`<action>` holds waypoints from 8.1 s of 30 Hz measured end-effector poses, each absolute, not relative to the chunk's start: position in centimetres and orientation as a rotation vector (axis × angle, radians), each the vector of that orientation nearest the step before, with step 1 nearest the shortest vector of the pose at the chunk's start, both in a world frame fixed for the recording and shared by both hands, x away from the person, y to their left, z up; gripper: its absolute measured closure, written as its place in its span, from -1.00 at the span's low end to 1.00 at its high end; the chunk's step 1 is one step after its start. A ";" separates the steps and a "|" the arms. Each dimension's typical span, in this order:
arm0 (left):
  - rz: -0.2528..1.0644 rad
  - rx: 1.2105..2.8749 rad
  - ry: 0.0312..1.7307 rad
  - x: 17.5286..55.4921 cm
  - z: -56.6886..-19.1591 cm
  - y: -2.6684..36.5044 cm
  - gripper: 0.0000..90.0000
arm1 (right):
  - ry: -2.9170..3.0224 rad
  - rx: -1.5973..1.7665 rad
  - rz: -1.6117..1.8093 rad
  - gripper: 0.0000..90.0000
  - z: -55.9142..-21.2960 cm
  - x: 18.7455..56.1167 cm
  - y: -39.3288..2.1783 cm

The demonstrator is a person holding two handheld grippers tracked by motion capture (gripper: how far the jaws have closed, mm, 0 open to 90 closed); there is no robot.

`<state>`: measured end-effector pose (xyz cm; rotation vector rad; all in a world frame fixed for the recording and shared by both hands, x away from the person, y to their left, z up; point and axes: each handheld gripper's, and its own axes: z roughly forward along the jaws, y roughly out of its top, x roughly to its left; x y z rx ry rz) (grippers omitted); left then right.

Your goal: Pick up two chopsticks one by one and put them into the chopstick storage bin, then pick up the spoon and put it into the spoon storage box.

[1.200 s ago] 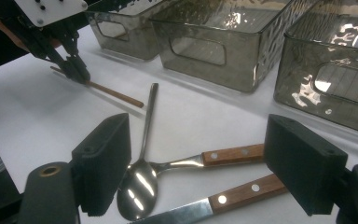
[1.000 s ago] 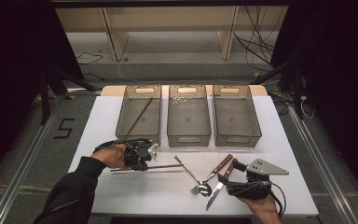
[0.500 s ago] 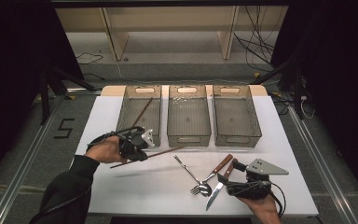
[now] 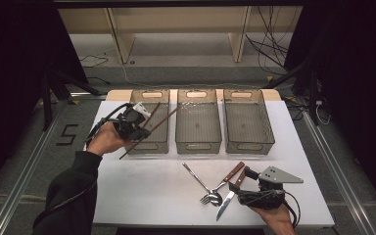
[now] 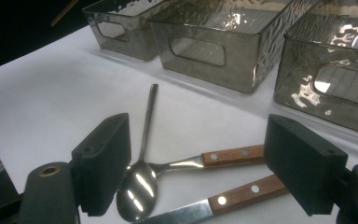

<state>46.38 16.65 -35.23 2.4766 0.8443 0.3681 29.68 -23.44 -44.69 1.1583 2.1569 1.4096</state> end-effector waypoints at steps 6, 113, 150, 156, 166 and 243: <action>0.379 2.411 0.924 48.3 -33.9 17.1 0.88 | 2.155 1.154 1.412 -0.47 -44.7 29.7 -23.5; 0.336 2.018 1.145 43.5 -39.7 20.3 -0.65 | 2.195 1.129 1.410 -0.47 -43.2 30.5 -22.4; 0.286 1.899 1.000 35.2 -43.0 19.8 -0.67 | 2.388 1.112 1.260 -0.48 -42.3 34.4 -17.4; 0.295 1.889 0.980 34.5 -43.1 19.9 -0.67 | 2.422 1.113 1.226 -0.48 -42.6 34.8 -16.5; 0.289 1.864 0.971 33.5 -43.5 20.0 -0.67 | 2.521 1.114 1.137 -0.44 -43.3 35.7 -15.0; 0.348 1.883 0.895 31.7 -44.2 19.7 -0.67 | 2.914 0.929 0.331 0.89 -45.8 37.7 -8.7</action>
